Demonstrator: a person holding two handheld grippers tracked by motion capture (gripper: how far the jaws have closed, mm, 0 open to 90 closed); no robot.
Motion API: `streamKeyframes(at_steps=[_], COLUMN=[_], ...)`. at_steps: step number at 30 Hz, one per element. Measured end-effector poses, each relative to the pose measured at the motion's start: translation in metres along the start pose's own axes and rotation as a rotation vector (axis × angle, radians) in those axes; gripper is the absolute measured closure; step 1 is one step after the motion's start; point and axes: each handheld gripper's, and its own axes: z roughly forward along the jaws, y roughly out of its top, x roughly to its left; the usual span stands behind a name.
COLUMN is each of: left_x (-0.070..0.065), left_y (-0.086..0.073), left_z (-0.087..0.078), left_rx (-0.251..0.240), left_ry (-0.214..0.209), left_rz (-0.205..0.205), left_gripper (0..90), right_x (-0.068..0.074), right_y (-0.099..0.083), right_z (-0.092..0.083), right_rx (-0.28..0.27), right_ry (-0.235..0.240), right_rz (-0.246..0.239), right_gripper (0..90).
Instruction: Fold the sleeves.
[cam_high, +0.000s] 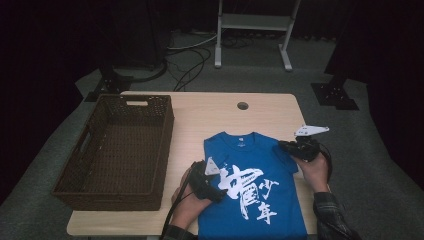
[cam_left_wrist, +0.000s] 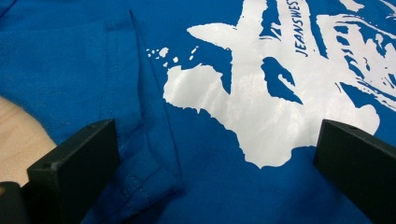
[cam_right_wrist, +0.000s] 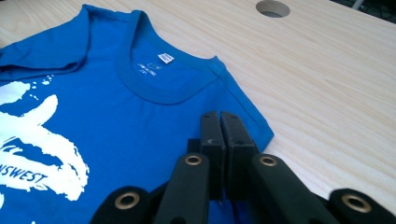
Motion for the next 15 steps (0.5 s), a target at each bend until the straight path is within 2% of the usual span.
streamKeyframes(at_steps=[15], left_x=[0.000], left_y=[0.000], left_z=[0.000], left_rx=[0.000], left_ry=[0.001], left_rz=[0.001], left_gripper=[0.1], right_x=[0.012], right_y=[0.012], right_z=[0.019], right_rx=[0.030], right_ry=[0.031], right_rz=[-0.030], right_gripper=[87.9])
